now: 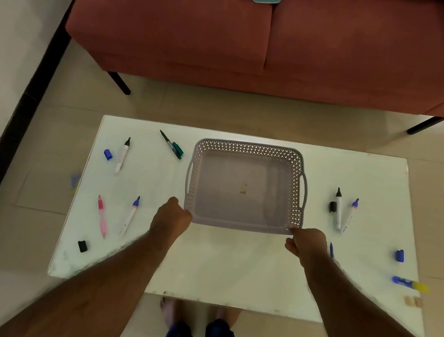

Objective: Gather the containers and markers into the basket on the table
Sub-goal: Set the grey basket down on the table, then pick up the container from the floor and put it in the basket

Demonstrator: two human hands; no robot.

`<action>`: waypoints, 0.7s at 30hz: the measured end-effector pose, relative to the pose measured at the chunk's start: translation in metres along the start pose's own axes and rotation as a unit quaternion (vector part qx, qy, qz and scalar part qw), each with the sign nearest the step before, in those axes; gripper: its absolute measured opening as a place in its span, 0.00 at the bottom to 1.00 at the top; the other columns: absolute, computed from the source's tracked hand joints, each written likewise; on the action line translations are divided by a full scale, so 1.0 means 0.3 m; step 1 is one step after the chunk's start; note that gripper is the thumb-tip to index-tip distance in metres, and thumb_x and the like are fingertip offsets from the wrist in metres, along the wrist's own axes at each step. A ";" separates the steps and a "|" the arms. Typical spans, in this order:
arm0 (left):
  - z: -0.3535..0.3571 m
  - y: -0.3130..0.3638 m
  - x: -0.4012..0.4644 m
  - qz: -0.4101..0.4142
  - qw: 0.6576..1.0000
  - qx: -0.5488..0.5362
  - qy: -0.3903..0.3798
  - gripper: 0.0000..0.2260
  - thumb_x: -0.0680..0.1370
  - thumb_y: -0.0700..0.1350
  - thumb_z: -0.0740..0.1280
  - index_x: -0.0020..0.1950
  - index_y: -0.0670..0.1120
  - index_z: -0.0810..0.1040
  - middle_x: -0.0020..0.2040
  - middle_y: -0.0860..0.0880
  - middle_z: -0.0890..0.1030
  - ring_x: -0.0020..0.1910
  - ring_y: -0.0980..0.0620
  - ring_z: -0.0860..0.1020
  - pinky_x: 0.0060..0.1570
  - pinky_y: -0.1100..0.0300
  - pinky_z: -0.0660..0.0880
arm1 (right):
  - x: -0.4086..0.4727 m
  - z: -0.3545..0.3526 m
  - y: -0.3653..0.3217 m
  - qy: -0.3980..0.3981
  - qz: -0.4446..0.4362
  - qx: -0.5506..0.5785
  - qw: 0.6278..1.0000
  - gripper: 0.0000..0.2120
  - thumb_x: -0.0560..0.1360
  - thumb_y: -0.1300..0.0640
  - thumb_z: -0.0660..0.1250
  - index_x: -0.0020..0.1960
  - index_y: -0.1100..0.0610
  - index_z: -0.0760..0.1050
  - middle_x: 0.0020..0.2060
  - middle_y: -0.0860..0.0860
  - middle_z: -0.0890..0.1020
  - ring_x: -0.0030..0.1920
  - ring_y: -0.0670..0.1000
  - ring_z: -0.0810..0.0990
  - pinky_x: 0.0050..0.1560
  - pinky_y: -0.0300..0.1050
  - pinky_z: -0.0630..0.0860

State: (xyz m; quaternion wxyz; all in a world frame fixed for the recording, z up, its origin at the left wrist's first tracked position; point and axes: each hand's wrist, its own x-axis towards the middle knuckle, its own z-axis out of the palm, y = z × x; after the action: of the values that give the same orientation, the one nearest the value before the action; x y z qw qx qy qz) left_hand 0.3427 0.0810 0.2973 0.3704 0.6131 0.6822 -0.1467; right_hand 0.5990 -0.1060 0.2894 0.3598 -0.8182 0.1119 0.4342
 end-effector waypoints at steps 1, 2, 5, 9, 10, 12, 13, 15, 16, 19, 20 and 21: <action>-0.011 -0.006 -0.021 0.005 1.000 0.008 0.010 0.23 0.79 0.50 0.65 0.71 0.42 0.67 0.70 0.43 0.73 0.67 0.41 0.73 0.62 0.51 0.72 | -0.026 -0.004 -0.004 0.002 -0.005 -0.004 1.000 0.03 0.74 0.61 0.68 0.44 0.60 0.76 0.37 0.55 0.79 0.35 0.53 0.80 0.40 0.48 0.82; -0.023 -0.014 -0.052 0.011 1.000 0.014 0.017 0.23 0.78 0.50 0.65 0.70 0.42 0.68 0.69 0.42 0.74 0.66 0.41 0.74 0.62 0.52 0.71 | -0.058 -0.012 -0.008 0.003 -0.006 -0.011 1.000 0.03 0.74 0.60 0.68 0.44 0.59 0.76 0.36 0.54 0.79 0.35 0.53 0.80 0.39 0.48 0.82; -0.071 -0.033 -0.165 0.036 0.999 0.012 0.021 0.23 0.77 0.53 0.65 0.69 0.44 0.70 0.67 0.44 0.76 0.65 0.43 0.75 0.62 0.52 0.71 | -0.171 -0.009 -0.021 -0.012 -0.006 -0.032 0.999 0.04 0.73 0.59 0.68 0.43 0.61 0.76 0.34 0.56 0.78 0.31 0.53 0.78 0.37 0.48 0.80; -0.166 -0.036 -0.339 0.090 0.995 0.017 0.025 0.24 0.78 0.56 0.65 0.70 0.46 0.70 0.68 0.46 0.76 0.66 0.45 0.75 0.64 0.50 0.72 | -0.348 -0.010 -0.028 -0.061 -0.068 -0.090 0.992 0.08 0.73 0.54 0.69 0.48 0.58 0.79 0.38 0.54 0.82 0.34 0.51 0.81 0.34 0.44 0.79; -0.194 -0.039 -0.387 0.108 0.993 0.026 0.026 0.24 0.78 0.56 0.65 0.71 0.46 0.70 0.68 0.47 0.76 0.66 0.45 0.75 0.64 0.50 0.72 | -0.397 -0.017 -0.031 -0.079 -0.080 -0.106 0.988 0.09 0.73 0.53 0.69 0.49 0.58 0.79 0.39 0.54 0.82 0.35 0.51 0.82 0.34 0.44 0.79; -0.247 -0.048 -0.465 0.135 0.989 0.044 0.035 0.24 0.79 0.56 0.64 0.71 0.47 0.70 0.68 0.47 0.76 0.66 0.46 0.75 0.64 0.50 0.72 | -0.481 -0.025 -0.043 -0.106 -0.099 -0.151 0.978 0.09 0.74 0.51 0.69 0.48 0.57 0.78 0.39 0.54 0.83 0.36 0.52 0.82 0.36 0.47 0.81; -0.279 -0.056 -0.502 0.142 0.988 0.048 0.042 0.24 0.79 0.56 0.64 0.71 0.47 0.69 0.68 0.48 0.76 0.66 0.46 0.75 0.63 0.51 0.72 | -0.525 -0.028 -0.055 -0.111 -0.120 -0.195 0.967 0.10 0.73 0.50 0.69 0.47 0.56 0.78 0.38 0.54 0.83 0.37 0.53 0.82 0.39 0.49 0.81; -0.355 -0.074 -0.573 0.147 0.986 0.044 0.061 0.24 0.79 0.57 0.64 0.71 0.48 0.69 0.69 0.49 0.75 0.66 0.47 0.75 0.63 0.52 0.73 | -0.615 -0.027 -0.085 -0.112 -0.189 -0.295 0.930 0.12 0.73 0.46 0.67 0.48 0.54 0.78 0.39 0.49 0.82 0.41 0.53 0.81 0.43 0.47 0.77; -0.388 -0.080 -0.600 0.148 0.986 0.042 0.069 0.23 0.79 0.57 0.64 0.71 0.48 0.70 0.69 0.49 0.75 0.66 0.48 0.75 0.63 0.52 0.73 | -0.651 -0.022 -0.100 -0.110 -0.222 -0.325 0.913 0.12 0.73 0.45 0.67 0.50 0.53 0.78 0.41 0.48 0.81 0.44 0.52 0.80 0.44 0.43 0.73; -0.501 -0.116 -0.700 0.152 0.982 0.030 0.108 0.22 0.79 0.57 0.64 0.70 0.49 0.71 0.68 0.50 0.75 0.65 0.48 0.75 0.62 0.53 0.72 | -0.791 0.006 -0.169 -0.135 -0.298 -0.343 0.880 0.12 0.74 0.45 0.68 0.51 0.53 0.78 0.45 0.47 0.81 0.48 0.52 0.80 0.46 0.42 0.71; -0.537 -0.133 -0.734 0.152 0.980 0.022 0.123 0.23 0.78 0.58 0.64 0.70 0.49 0.71 0.68 0.50 0.75 0.65 0.48 0.75 0.61 0.53 0.73 | -0.838 0.018 -0.196 -0.144 -0.314 -0.344 0.873 0.13 0.74 0.45 0.68 0.52 0.53 0.78 0.46 0.47 0.82 0.49 0.52 0.80 0.48 0.42 0.73; -0.565 -0.146 -0.759 0.152 0.979 0.015 0.136 0.23 0.78 0.58 0.64 0.70 0.49 0.71 0.68 0.50 0.75 0.65 0.48 0.75 0.62 0.53 0.73 | -0.875 0.030 -0.220 -0.149 -0.327 -0.350 0.865 0.13 0.74 0.45 0.68 0.52 0.53 0.78 0.47 0.47 0.82 0.51 0.52 0.80 0.50 0.43 0.74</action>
State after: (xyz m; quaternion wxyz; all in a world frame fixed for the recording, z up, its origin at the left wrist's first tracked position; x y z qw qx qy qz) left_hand 0.2400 0.0172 0.5579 0.2824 0.7295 0.6228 -0.0140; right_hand 0.4691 -0.0867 0.5263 0.1832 -0.8058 -0.3766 0.4187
